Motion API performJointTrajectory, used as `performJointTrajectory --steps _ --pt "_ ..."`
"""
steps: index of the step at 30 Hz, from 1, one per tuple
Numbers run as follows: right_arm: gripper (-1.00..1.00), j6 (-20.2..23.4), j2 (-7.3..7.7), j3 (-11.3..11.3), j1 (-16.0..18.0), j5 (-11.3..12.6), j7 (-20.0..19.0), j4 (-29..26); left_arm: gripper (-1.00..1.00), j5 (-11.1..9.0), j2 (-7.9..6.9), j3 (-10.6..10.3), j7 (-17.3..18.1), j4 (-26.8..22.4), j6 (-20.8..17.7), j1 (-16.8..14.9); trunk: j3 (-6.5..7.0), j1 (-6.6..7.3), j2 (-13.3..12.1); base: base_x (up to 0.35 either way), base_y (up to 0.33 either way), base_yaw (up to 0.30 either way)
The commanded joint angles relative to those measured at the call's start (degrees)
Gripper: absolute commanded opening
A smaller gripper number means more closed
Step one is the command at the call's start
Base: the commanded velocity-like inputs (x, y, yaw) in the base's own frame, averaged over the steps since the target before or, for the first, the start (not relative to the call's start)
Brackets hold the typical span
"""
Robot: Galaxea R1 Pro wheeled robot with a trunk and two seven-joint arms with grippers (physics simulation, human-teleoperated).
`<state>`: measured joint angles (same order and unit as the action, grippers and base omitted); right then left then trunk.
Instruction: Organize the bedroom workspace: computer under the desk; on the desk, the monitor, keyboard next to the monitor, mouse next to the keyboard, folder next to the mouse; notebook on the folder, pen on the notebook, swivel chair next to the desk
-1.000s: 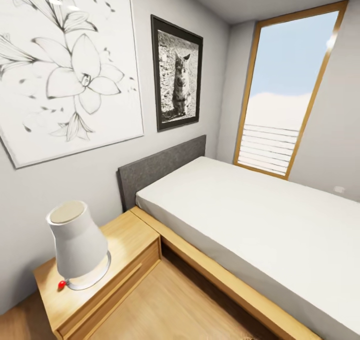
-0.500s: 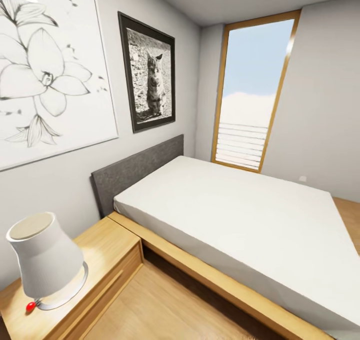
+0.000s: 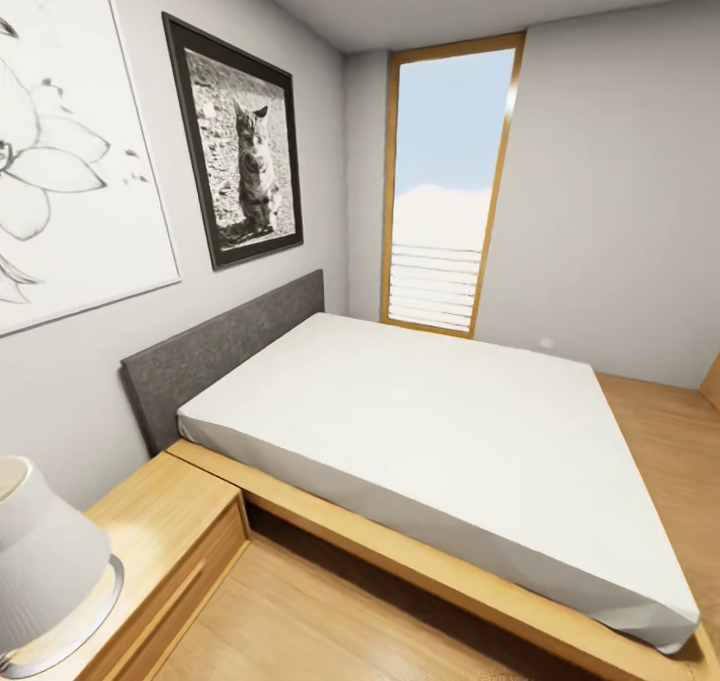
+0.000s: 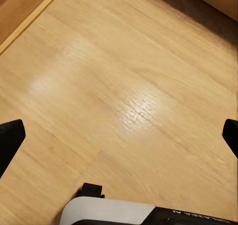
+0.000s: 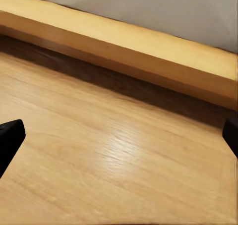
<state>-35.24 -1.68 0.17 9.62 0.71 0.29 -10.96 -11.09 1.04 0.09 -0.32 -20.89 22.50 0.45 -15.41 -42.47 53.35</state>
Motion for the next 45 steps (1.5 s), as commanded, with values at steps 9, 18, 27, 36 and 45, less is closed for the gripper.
performJointTrajectory --steps 9,18,27,36,45 --pt "1.00 -0.2 0.01 0.0 0.0 0.1 0.0 0.1 1.00 -0.2 0.01 0.0 0.0 -0.1 0.0 0.0 -0.06 -0.01 0.0 0.000 0.000 -0.300" --pt "1.00 -0.2 0.01 0.0 0.0 0.0 0.1 0.1 1.00 -0.2 0.01 0.0 -0.1 -0.1 -0.1 0.0 -0.06 -0.01 0.0 0.000 0.000 -0.300" --pt "1.00 -0.2 -0.05 0.0 0.0 0.0 0.1 0.1 1.00 -0.2 0.01 0.0 -0.1 -0.1 -0.1 0.0 -0.06 -0.01 0.0 0.000 0.000 -0.300" --pt "1.00 -0.2 -0.07 -0.1 0.0 0.0 0.1 0.1 1.00 -0.2 0.01 0.0 -0.1 -0.1 -0.1 0.0 -0.06 -0.01 0.0 0.000 0.000 -0.300" --pt "1.00 -0.2 -0.08 -0.1 0.0 0.0 0.0 0.1 1.00 -0.2 -0.01 0.1 -0.1 0.0 -0.1 0.0 -0.06 -0.01 0.0 0.000 0.000 -0.300"
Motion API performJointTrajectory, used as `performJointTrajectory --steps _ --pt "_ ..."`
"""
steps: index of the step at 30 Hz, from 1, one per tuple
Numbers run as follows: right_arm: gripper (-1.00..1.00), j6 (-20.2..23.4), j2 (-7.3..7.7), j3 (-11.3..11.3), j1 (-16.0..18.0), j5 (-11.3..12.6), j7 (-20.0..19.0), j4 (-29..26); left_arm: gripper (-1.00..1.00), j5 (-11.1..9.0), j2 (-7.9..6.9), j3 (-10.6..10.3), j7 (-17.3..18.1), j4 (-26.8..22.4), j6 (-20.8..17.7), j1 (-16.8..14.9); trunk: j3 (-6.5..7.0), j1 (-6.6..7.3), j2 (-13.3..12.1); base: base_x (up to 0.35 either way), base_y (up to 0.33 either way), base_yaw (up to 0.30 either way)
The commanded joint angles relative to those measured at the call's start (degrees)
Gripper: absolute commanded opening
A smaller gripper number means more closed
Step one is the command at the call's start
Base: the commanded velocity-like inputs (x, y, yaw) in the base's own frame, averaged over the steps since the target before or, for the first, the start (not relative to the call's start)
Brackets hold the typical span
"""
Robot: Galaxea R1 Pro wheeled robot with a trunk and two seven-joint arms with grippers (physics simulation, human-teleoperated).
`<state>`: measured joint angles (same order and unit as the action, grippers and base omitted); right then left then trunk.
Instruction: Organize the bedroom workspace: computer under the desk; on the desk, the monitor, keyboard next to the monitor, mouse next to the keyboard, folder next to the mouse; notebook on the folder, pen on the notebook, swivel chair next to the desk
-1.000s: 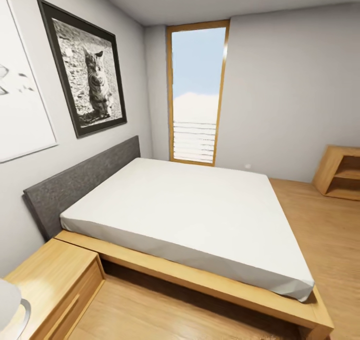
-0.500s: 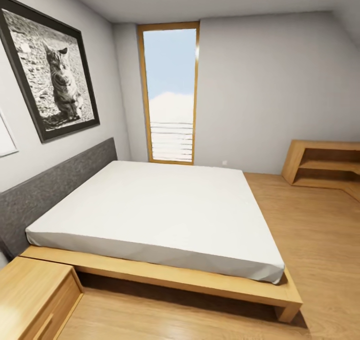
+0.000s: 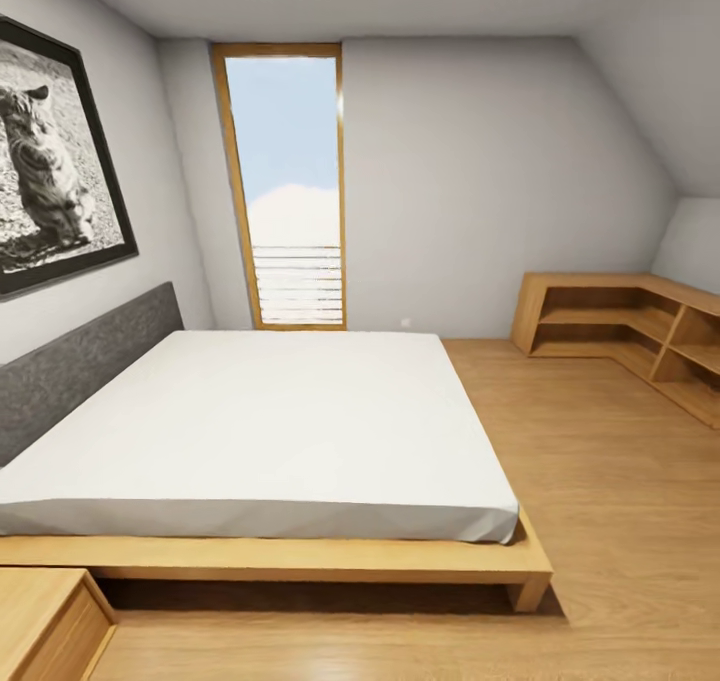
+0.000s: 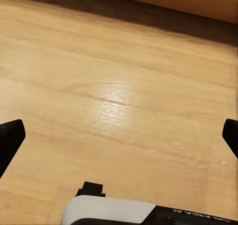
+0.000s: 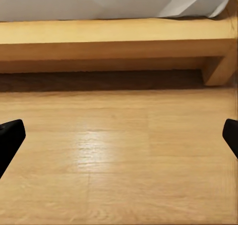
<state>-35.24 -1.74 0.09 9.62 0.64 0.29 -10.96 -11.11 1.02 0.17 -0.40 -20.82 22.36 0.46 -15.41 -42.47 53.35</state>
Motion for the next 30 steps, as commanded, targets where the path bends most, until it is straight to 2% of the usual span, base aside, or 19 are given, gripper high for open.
performJointTrajectory --steps 1,30 --pt "1.00 -0.2 -0.01 0.0 0.0 0.1 0.0 0.1 1.00 -0.2 0.02 0.0 0.0 -0.1 0.0 0.0 -0.06 -0.01 0.0 0.000 0.000 -0.300" --pt "1.00 -0.3 -0.02 0.0 0.0 0.0 0.0 0.1 1.00 -0.2 0.04 -0.1 0.0 1.5 0.0 0.0 0.02 -0.01 0.0 0.000 0.000 -0.300"
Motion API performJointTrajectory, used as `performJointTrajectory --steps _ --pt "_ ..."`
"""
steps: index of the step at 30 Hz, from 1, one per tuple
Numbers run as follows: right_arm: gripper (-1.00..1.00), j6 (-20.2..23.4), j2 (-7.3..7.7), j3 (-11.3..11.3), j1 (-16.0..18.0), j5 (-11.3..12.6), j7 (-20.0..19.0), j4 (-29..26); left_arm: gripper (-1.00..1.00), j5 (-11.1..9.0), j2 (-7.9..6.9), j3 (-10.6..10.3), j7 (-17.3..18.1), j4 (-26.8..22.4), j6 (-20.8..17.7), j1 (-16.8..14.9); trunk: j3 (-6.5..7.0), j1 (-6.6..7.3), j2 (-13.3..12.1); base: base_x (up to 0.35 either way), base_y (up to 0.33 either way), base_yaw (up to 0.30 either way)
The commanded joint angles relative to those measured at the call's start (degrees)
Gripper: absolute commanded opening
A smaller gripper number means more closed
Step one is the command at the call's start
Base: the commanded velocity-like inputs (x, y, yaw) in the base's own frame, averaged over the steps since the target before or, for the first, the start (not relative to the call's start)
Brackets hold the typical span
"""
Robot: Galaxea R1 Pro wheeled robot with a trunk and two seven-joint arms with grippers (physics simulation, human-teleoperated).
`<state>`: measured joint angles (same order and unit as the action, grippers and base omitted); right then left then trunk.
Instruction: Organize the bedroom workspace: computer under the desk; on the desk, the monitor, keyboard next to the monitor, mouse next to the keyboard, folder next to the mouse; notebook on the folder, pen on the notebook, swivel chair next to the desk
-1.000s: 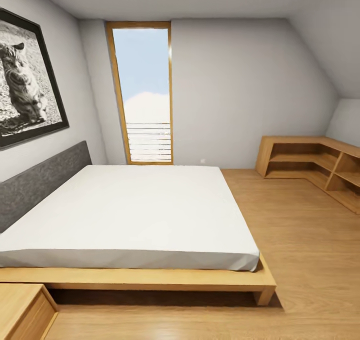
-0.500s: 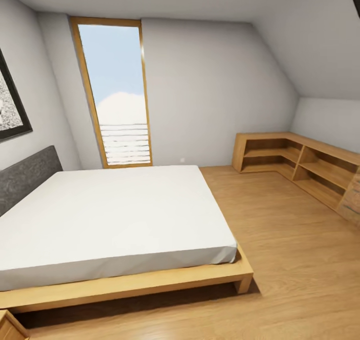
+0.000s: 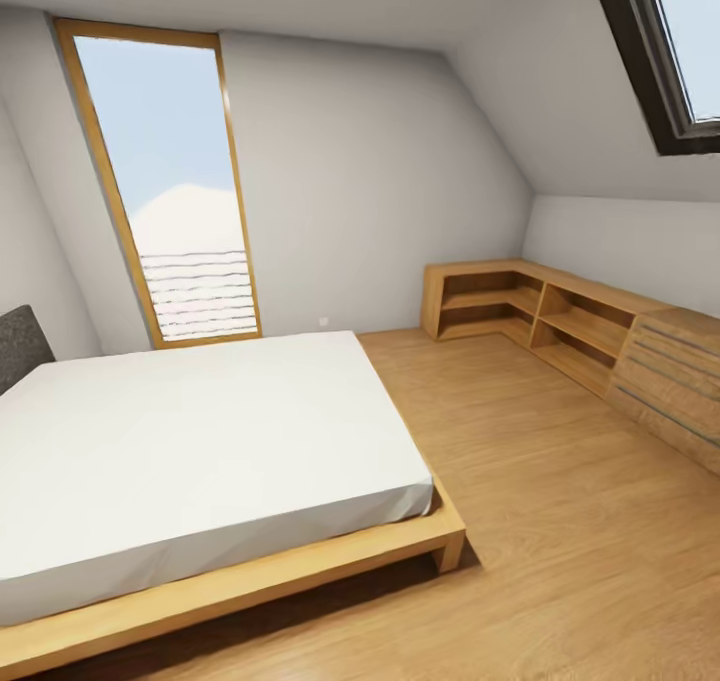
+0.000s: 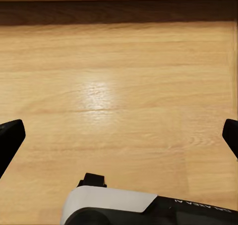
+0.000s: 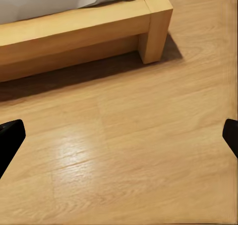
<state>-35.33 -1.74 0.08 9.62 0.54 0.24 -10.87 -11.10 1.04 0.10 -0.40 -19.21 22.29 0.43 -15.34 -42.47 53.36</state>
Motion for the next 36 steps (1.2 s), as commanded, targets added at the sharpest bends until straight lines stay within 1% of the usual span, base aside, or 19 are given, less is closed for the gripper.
performJointTrajectory --steps 1,36 --pt "1.00 -0.2 -0.01 0.0 0.0 0.1 0.0 0.1 1.00 -0.2 0.01 0.0 0.0 -0.1 0.0 0.0 -0.04 -0.01 0.0 0.000 0.000 -0.300" --pt "1.00 -0.1 0.07 0.0 0.0 0.1 0.0 0.1 1.00 -0.2 0.08 0.0 0.0 0.0 0.0 0.1 0.63 -0.01 0.0 0.000 0.000 -0.300"
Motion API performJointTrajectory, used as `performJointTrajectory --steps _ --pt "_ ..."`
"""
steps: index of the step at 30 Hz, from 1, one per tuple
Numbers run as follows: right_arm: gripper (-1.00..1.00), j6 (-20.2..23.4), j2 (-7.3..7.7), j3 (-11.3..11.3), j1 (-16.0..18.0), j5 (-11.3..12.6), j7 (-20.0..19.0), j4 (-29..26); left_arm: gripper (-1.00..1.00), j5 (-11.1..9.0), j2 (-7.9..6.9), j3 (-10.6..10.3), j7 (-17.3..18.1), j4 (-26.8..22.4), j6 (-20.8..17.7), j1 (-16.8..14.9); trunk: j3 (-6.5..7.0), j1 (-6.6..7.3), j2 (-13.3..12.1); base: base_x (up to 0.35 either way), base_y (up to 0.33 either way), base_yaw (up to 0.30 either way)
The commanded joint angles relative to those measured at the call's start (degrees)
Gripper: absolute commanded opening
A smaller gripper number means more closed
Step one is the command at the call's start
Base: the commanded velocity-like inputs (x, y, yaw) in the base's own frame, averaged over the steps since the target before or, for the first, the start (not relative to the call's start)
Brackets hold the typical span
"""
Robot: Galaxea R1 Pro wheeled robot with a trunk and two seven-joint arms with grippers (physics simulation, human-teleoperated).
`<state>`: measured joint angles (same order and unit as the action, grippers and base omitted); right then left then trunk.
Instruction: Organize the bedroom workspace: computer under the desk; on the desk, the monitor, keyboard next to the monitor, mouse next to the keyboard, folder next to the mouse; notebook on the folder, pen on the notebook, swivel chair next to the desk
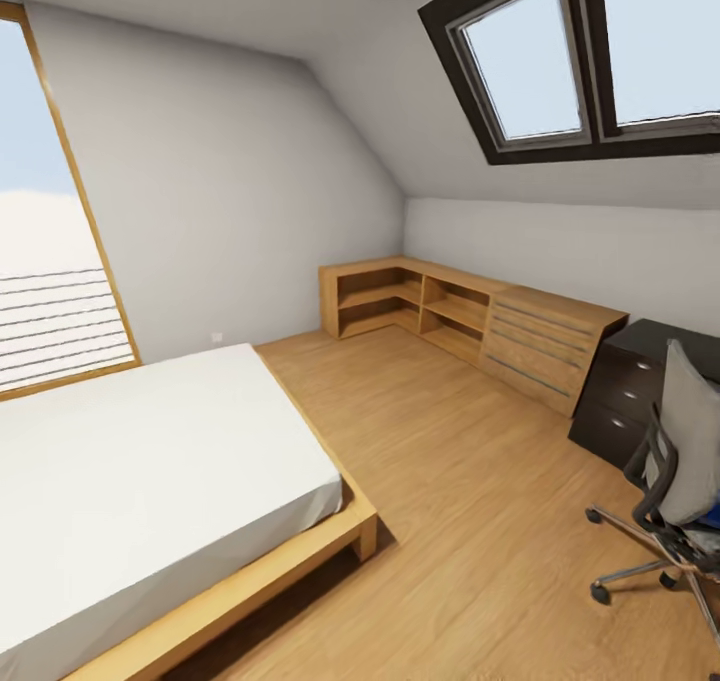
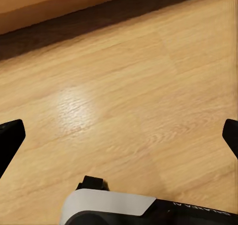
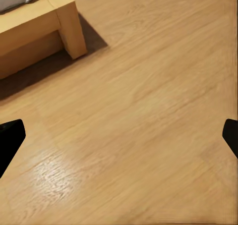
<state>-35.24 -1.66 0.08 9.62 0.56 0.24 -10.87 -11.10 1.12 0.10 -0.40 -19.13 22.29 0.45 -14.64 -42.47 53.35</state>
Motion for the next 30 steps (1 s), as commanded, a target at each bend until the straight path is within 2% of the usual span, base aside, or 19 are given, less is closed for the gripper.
performJointTrajectory --steps 1,13,30 --pt "1.00 -0.2 -0.01 0.0 0.0 0.1 0.0 0.1 1.00 -0.2 0.01 0.0 0.0 -0.1 0.0 0.0 -0.05 -0.01 0.0 0.000 0.000 -0.300" --pt "1.00 -0.2 -0.10 0.0 0.0 0.1 0.0 0.1 1.00 -0.2 -0.01 0.0 0.0 -0.1 0.1 0.0 -0.08 -0.01 0.0 0.000 0.000 -0.267" --pt "1.00 -0.5 -0.54 0.0 0.0 -0.1 -0.1 0.1 1.00 -0.2 -0.06 0.0 0.0 -0.1 0.0 0.0 -0.02 -0.01 0.0 0.000 0.000 -0.041"
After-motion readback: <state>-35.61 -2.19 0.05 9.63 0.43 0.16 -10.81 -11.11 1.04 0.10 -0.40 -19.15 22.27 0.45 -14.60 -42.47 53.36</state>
